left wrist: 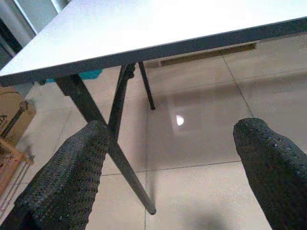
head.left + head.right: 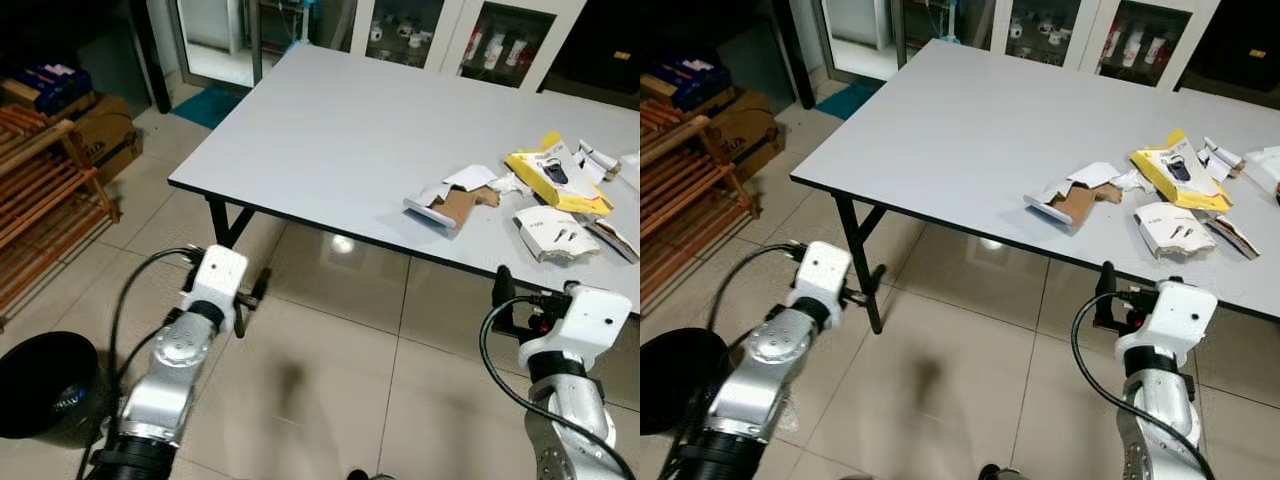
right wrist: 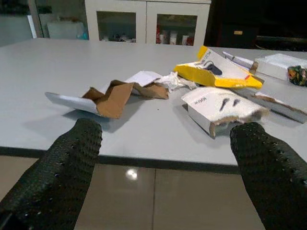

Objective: Picking trash to rubbish bin

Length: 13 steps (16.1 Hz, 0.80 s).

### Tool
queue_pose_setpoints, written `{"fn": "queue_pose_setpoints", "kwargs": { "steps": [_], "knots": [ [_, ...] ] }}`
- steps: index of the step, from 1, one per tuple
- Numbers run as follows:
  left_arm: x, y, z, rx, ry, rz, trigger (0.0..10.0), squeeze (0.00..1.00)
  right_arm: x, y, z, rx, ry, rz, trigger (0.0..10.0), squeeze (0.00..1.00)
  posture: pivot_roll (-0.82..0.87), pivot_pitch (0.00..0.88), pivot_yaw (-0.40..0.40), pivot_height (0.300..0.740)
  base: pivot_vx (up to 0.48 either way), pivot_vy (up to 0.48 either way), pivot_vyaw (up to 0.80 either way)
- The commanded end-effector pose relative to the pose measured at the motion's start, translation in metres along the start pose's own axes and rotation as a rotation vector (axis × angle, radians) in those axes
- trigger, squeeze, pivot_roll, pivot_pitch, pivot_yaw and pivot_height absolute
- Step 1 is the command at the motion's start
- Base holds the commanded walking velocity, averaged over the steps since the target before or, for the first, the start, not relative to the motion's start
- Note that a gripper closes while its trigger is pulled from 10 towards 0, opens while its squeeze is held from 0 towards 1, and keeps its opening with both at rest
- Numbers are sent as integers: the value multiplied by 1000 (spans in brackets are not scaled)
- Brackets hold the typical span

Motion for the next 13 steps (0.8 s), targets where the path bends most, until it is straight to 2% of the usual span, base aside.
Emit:
{"fn": "queue_pose_setpoints", "kwargs": {
  "steps": [1,4,8,10,13],
  "knots": [
    [3,6,-3,7,-14,-2,10000,0,3,3,1,13,-16,10,10000,0,211,62,-40,740,0,0,0],
    [10,9,-10,24,-29,-2,10000,0,4,8,-6,30,-24,10,10000,0,234,33,-48,740,0,0,0],
    [6,10,-16,15,-13,1,10000,0,19,5,-12,35,-66,15,10000,0,246,9,-21,740,0,0,0],
    [11,18,-22,28,-42,-14,10000,0,23,11,-17,58,-96,9,10000,0,229,0,10,740,0,0,0],
    [11,17,-25,19,-71,-34,10000,0,21,10,-8,62,-127,13,10000,0,199,2,31,740,0,0,0]
  ]
}}
Point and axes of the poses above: a point about 5 cm out from each wrist's last joint towards the gripper, its own z axis pointing back from the gripper into the wrist, its own y axis along the axis of the wrist's last joint, x = y × z, the point moved 5 cm from there along -z, pointing out of the wrist towards the gripper, and after that the axes turned 13 degrees about z, right-handed, at the moved point
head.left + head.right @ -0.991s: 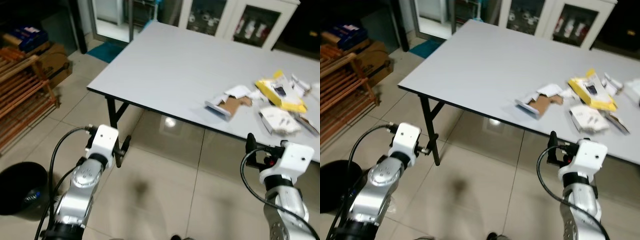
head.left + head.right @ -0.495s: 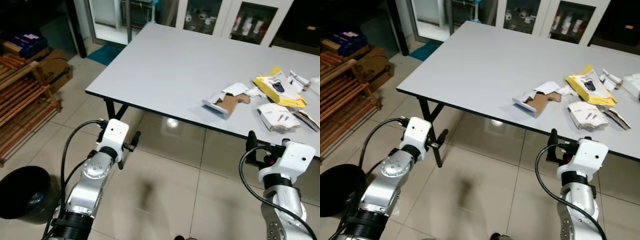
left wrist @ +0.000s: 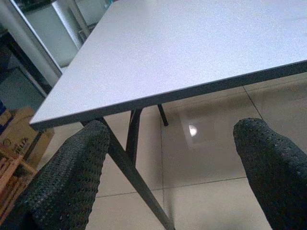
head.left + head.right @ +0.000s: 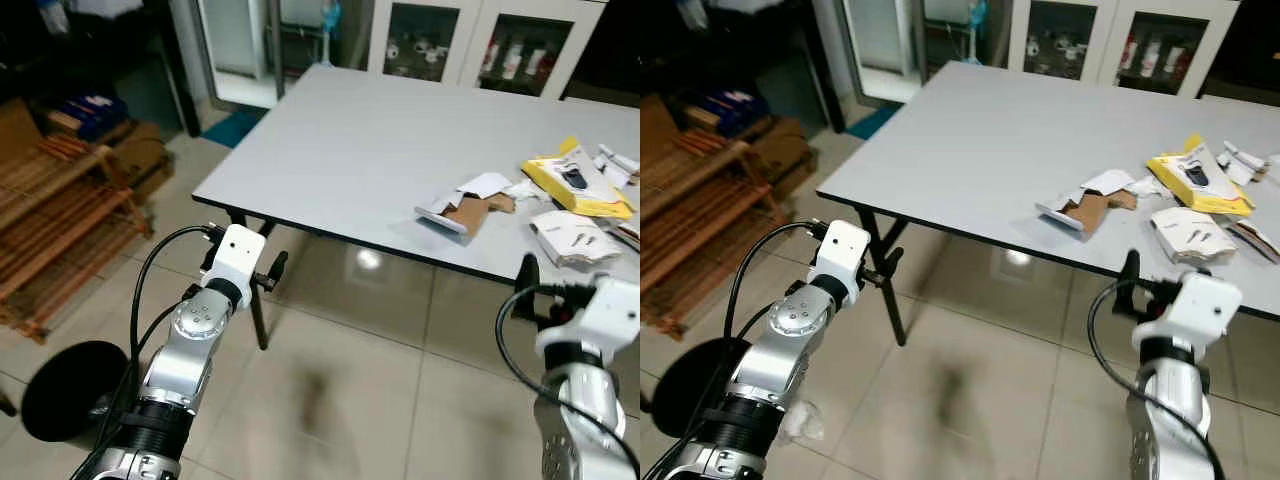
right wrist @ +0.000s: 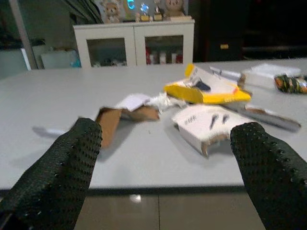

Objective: Picking trash to rubbish bin

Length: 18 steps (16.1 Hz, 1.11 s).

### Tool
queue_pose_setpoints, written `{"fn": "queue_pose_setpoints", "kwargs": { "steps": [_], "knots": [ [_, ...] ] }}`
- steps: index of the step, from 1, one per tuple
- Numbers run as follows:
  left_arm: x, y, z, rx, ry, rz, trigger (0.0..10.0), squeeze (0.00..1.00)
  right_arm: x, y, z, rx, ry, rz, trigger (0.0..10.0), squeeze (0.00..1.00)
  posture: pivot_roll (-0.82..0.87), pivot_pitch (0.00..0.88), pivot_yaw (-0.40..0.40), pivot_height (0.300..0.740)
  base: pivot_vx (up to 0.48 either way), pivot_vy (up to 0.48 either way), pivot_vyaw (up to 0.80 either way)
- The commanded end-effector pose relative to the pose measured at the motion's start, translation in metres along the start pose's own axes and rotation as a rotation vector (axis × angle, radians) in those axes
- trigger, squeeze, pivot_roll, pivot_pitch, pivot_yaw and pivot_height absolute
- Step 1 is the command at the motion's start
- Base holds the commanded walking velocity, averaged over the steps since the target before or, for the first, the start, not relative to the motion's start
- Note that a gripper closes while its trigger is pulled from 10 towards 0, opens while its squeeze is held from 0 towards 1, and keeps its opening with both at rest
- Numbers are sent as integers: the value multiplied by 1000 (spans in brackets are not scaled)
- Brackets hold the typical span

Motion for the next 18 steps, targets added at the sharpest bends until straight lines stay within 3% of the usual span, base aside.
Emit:
{"fn": "queue_pose_setpoints", "kwargs": {
  "steps": [1,7,11,14,16,18],
  "knots": [
    [1,-5,-2,-24,-16,-23,10000,0,3,3,3,14,-21,9,10000,0,196,7,37,740,0,0,0],
    [-8,-9,-4,-33,-7,-27,10000,0,0,3,2,24,-15,15,10000,0,206,7,26,740,0,0,0],
    [-5,-22,4,-63,29,30,10000,0,-21,13,-5,48,100,15,10000,0,263,26,-57,740,0,0,0],
    [-13,-39,20,-77,117,79,10000,0,-44,11,-7,34,204,6,10000,0,312,39,-118,740,0,0,0],
    [-15,-44,25,-87,148,88,10000,0,-48,13,-10,37,229,7,10000,0,338,62,-135,740,0,0,0],
    [-3,-37,31,-67,93,41,10000,0,-36,10,-15,28,204,17,10000,0,343,63,-117,740,0,0,0]
  ]
}}
Point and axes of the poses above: a point about 5 cm out from each wrist's last joint towards the gripper, its own z axis pointing back from the gripper into the wrist, its own y axis along the axis of the wrist's last joint, x = y × z, the point moved 5 cm from there along -z, pointing out of the wrist towards the gripper, and after that the axes turned 13 degrees about z, right-handed, at the moved point
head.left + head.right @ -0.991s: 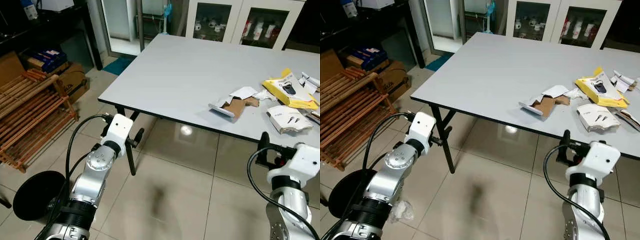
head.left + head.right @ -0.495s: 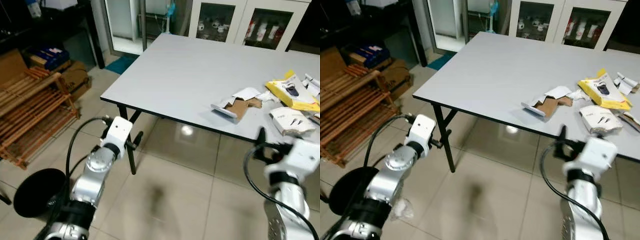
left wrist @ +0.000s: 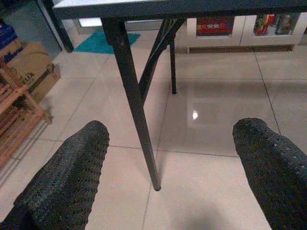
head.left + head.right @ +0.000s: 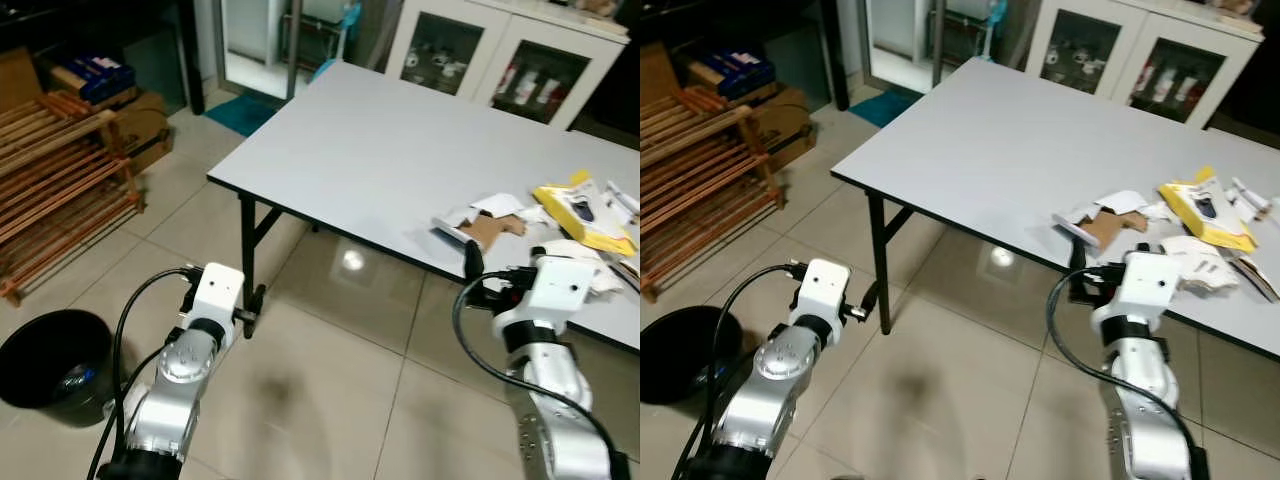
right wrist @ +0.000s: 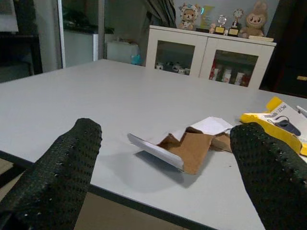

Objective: Picking trash to rubbish bin

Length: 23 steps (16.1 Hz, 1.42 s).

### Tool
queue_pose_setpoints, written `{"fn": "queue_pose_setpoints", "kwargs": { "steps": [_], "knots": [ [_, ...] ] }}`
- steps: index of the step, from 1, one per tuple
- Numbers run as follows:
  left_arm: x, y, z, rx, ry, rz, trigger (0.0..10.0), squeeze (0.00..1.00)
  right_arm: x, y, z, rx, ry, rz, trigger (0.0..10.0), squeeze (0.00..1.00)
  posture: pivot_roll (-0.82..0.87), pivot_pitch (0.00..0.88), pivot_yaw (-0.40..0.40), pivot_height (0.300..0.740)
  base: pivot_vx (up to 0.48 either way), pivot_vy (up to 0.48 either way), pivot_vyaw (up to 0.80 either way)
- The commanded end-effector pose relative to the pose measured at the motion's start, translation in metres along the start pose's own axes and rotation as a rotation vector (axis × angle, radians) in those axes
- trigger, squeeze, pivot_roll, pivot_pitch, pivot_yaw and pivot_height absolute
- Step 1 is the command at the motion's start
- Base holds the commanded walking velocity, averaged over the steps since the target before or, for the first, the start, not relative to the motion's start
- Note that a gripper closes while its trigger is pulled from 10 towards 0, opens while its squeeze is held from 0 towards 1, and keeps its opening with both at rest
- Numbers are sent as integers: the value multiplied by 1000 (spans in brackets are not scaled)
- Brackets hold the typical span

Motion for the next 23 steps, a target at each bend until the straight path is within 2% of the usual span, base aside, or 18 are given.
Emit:
{"fn": "queue_pose_setpoints", "kwargs": {
  "steps": [1,3,5,6,7,8,9,10,13,17,21,23],
  "knots": [
    [8,9,-3,20,-35,-19,10000,0,15,-8,2,-29,-41,4,10000,0,326,57,-98,740,0,0,0],
    [6,11,-11,5,-45,-18,10000,0,20,-9,5,-38,-95,6,10000,0,277,55,-70,740,0,0,-603],
    [16,15,-14,0,-93,-29,10000,0,21,-6,9,-38,-129,-9,10000,0,260,40,-63,740,0,0,-766],
    [22,16,-13,16,-125,-42,10000,0,17,-8,13,-40,-124,-12,10000,0,243,49,-61,740,0,0,-756],
    [20,11,-18,-3,-108,-58,10000,0,14,-17,14,-69,-123,-17,10000,0,252,11,-61,740,0,0,-756],
    [17,11,-20,-14,-87,-24,10000,0,12,-17,14,-71,-121,-35,10000,0,245,42,-54,740,0,0,-750],
    [15,18,-23,3,-92,-19,10000,0,5,-12,14,-54,-101,-20,10000,0,244,18,-54,740,0,0,-750],
    [18,18,-26,3,-107,-44,10000,0,6,-13,11,-59,-114,-27,10000,0,243,26,-51,740,0,0,-750],
    [28,22,-27,17,-127,-37,10000,0,1,-13,9,-57,-103,-34,10000,0,249,29,-46,740,0,0,-740],
    [32,29,-34,36,-142,-37,10000,0,3,-13,10,-57,-109,-29,10000,0,226,29,-42,740,0,0,-738],
    [39,41,-40,85,-132,-28,10000,0,-8,-12,10,-52,-81,-37,10000,0,221,23,-45,740,0,0,-727],
    [43,46,-43,108,-138,-18,10000,0,-11,-9,8,-39,-73,-36,10000,0,217,26,-50,740,0,0,0]
  ]
}}
Point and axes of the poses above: a point about 5 cm out from each wrist's last joint towards the gripper, its own z axis pointing back from the gripper into the wrist, its own y axis along the axis of the wrist's last joint, x = y × z, the point moved 5 cm from there along -z, pointing out of the wrist towards the gripper, and after that the axes turned 13 degrees about z, right-handed, at the moved point
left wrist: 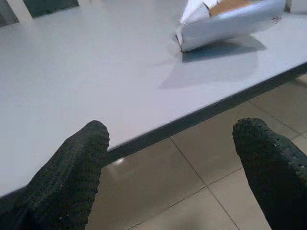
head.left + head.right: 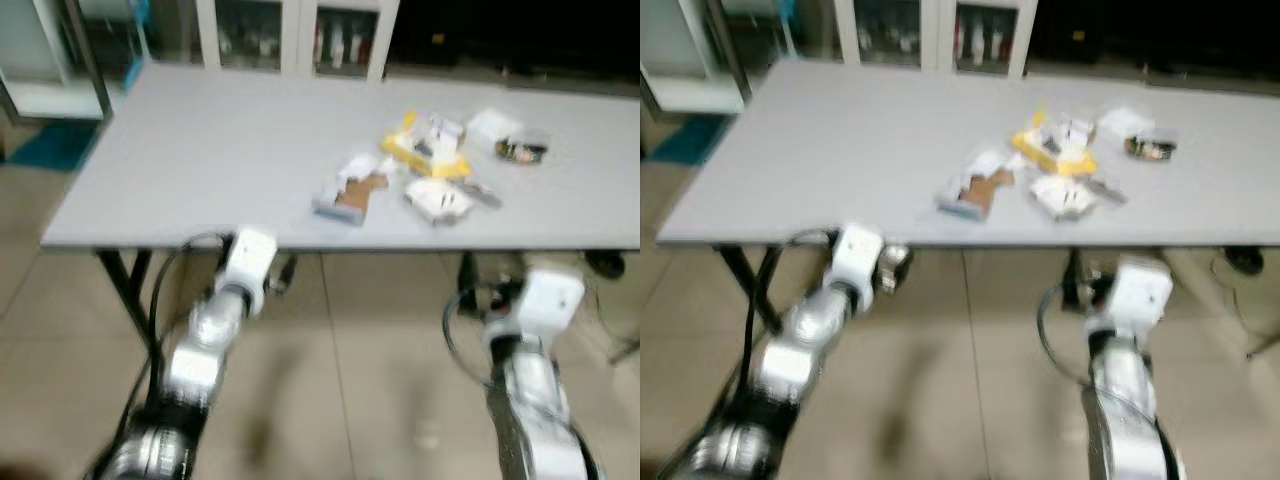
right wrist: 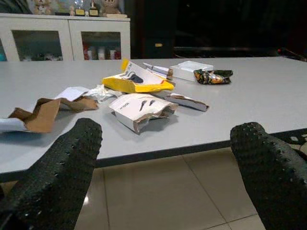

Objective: Picking trash to rubbish bin

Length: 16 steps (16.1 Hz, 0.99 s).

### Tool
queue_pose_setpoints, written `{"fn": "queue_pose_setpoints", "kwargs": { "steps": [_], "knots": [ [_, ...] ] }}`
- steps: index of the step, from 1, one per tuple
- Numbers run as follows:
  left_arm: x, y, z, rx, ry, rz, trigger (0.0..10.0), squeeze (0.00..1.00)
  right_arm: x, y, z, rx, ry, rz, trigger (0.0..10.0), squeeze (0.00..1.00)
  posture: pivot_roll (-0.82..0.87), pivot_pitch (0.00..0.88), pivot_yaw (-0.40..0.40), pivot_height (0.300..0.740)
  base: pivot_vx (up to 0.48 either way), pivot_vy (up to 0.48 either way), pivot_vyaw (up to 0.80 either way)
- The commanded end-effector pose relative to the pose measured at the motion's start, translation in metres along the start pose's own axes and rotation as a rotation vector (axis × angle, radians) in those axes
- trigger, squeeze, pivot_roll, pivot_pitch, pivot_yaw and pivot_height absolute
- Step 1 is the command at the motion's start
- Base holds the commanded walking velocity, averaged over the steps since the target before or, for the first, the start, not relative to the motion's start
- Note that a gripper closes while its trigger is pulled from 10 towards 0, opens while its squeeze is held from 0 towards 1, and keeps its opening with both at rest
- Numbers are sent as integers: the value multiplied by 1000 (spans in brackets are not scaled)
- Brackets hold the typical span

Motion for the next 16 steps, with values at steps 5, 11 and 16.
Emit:
{"fn": "queue_pose_setpoints", "kwargs": {
  "steps": [5,11,16],
  "knots": [
    [13,22,-14,73,3,55,10000,0,3,1,0,3,-7,13,10000,0,200,35,-57,740,0,-184,0],
    [12,21,-16,75,15,69,10000,0,-3,3,0,6,15,16,10000,0,197,47,-62,740,0,-400,0],
    [12,19,-17,71,22,73,10000,0,-8,4,0,7,38,20,10000,0,196,52,-61,740,0,-288,0]
  ]
}}
Point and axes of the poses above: a point about 5 cm out from each wrist's last joint towards the gripper, its own z axis pointing back from the gripper into the wrist, its own y axis along the axis of the wrist's last joint, x = y × z, the point moved 5 cm from there along -z, pointing out of the wrist towards the gripper, and after that the axes turned 13 degrees about z, right-handed, at the moved point
